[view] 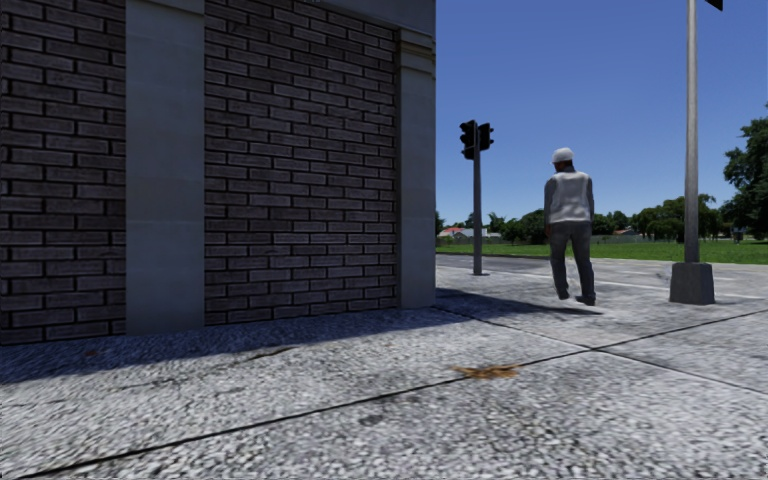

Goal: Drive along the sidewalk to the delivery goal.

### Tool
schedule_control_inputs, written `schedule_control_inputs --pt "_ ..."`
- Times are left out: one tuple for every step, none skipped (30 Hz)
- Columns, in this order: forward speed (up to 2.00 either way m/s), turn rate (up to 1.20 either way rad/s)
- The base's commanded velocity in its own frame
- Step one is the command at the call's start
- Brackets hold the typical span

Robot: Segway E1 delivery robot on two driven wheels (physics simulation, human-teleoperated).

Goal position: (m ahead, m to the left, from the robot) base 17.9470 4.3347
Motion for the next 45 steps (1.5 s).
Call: schedule_control_inputs --pt "1.43 0.00" --pt "1.44 -0.12" --pt "1.44 -0.24" --pt "1.44 -0.27" --pt "1.44 -0.27" --pt "1.44 -0.27" --pt "1.44 -0.27" --pt "1.44 -0.27" --pt "1.44 -0.27" --pt "1.44 -0.27" --pt "1.44 -0.27" --pt "1.44 -0.27" --pt "1.44 -0.27" --pt "1.44 -0.27" --pt "1.44 -0.27" --pt "1.44 -0.27" --pt "1.44 -0.27" --pt "1.44 -0.27" --pt "1.44 -0.27" --pt "1.44 -0.27" --pt "1.44 -0.27" --pt "1.44 -0.27" --pt "1.44 -0.27" --pt "1.44 -0.28" --pt "1.44 -0.28" --pt "1.44 -0.28" --pt "1.44 -0.28" --pt "1.44 -0.28" --pt "1.44 -0.28" --pt "1.44 -0.28" --pt "1.44 -0.28" --pt "1.44 -0.30" --pt "1.44 -0.33" --pt "1.44 -0.33" --pt "1.44 -0.33" --pt "1.44 -0.33" --pt "1.44 -0.33" --pt "1.44 -0.33" --pt "1.44 -0.34" --pt "1.44 -0.34" --pt "1.44 -0.34" --pt "1.44 -0.34" --pt "1.44 -0.34" --pt "1.44 -0.34" --pt "1.44 -0.34"
